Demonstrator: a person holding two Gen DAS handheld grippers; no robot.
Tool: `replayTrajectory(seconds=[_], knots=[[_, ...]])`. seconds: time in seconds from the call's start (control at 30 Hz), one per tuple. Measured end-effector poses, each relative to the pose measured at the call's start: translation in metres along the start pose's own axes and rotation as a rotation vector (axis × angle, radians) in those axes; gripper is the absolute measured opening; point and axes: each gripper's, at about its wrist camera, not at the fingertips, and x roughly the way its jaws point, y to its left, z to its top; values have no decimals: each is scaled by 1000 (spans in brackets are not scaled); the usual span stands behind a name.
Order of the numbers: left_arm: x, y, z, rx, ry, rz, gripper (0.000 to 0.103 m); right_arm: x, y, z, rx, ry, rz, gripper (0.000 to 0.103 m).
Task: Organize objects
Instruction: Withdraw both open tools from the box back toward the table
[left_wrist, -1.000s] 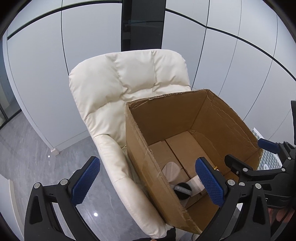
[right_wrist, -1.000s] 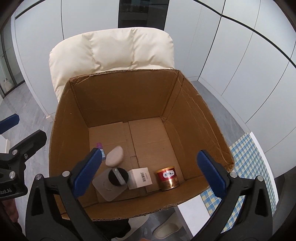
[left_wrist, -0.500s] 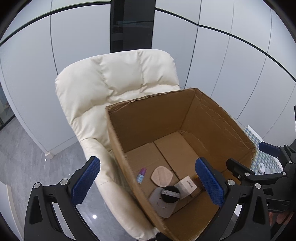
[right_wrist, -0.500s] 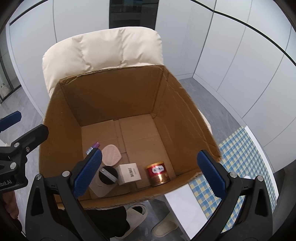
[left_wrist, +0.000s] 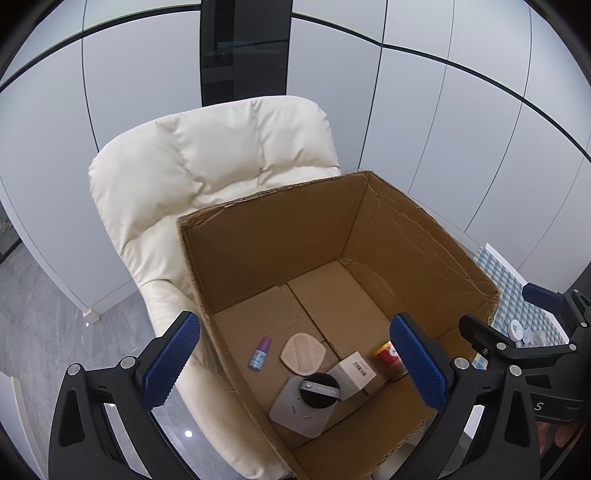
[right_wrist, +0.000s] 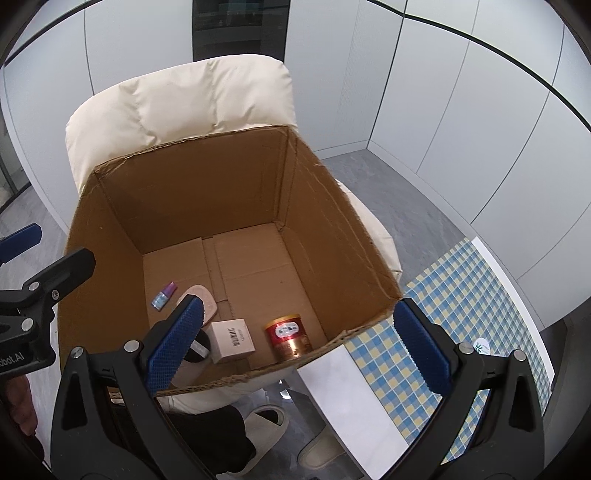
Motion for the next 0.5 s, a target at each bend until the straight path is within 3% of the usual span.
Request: replayTrajectory(seconds=[0.5], knots=[[5, -23, 3, 24, 7, -30, 102, -2, -26, -6, 38, 2, -30, 103]])
